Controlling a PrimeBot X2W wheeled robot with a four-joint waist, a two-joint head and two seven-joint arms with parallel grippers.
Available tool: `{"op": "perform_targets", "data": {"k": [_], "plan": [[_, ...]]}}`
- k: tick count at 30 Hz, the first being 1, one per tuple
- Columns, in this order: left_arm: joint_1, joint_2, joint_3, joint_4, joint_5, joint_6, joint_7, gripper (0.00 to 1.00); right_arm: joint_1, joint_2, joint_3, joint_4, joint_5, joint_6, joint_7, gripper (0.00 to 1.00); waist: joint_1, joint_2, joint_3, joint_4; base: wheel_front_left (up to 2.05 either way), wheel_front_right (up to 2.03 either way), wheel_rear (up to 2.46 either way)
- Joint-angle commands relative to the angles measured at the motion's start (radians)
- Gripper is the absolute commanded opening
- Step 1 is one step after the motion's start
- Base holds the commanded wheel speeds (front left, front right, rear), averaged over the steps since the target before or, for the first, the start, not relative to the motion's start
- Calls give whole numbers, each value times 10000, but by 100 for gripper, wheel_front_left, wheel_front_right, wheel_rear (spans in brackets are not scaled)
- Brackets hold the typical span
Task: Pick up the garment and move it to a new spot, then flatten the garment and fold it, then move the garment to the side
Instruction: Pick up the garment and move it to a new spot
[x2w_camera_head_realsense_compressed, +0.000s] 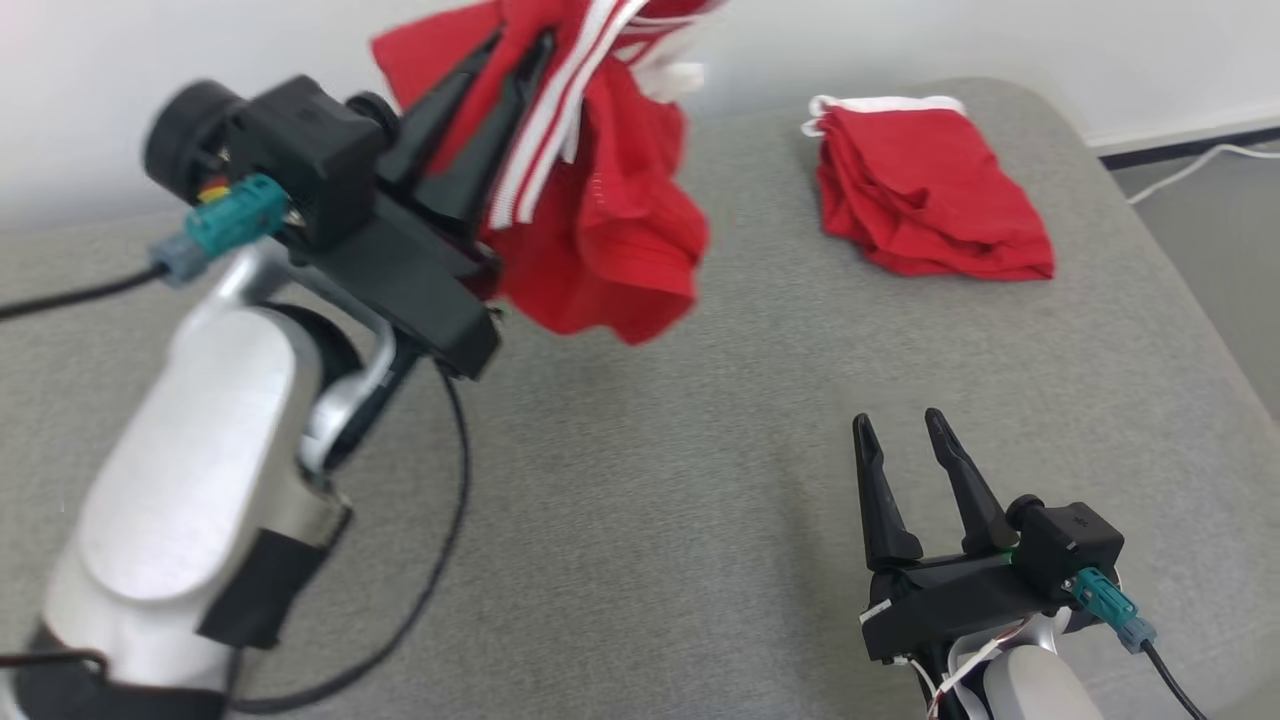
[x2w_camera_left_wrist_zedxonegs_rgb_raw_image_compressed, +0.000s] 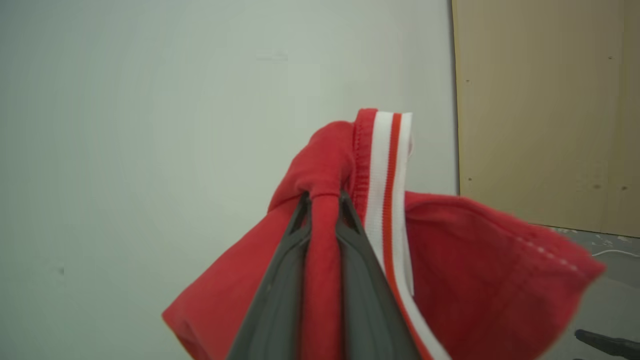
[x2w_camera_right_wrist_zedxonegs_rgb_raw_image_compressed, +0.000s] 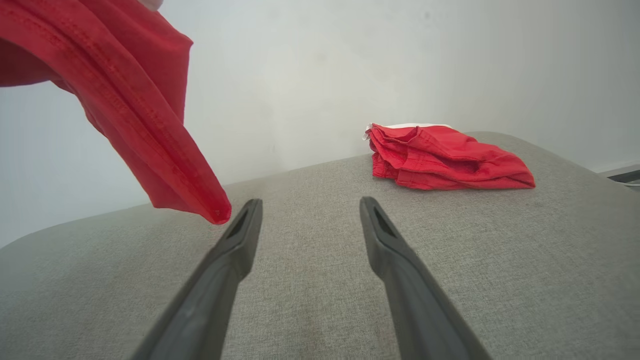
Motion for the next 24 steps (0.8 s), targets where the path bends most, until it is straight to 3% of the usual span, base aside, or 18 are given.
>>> {"op": "perform_targets", "data": {"k": [1, 6, 13, 18, 23, 24], "plan": [[342, -169, 2, -14, -195, 152, -159, 0, 139, 17, -26, -4, -12, 1, -5, 100, 0, 0, -33, -225, 0, 0, 0], [1277, -610, -18, 321, -521, 538, -634, 0, 172, 20, -121, 3, -174, 0, -5, 100, 0, 0, -44, -70, 0, 0, 0], [2997, -762, 367, 1424, -1026, 995, -1678, 0, 176, 16, -116, 133, -355, 0, -5, 100, 0, 0, 41, 438, 0, 0, 0], [3869, -765, 505, 2460, -1265, 1030, -2393, 0, 161, 15, -142, 206, -512, 1, -5, 100, 0, 0, 73, 828, 0, 0, 0], [4109, -904, 553, 3844, -1462, 796, -3132, 0, 29, 15, -112, 263, -551, 1, -5, 100, 0, 0, 170, 1116, 0, 0, 0], [4058, -893, 564, 4039, -1395, 795, -3227, 4, 22, 15, -92, 275, -529, 0, -5, 100, 0, 0, 183, 1148, 0, 0, 0]]}}
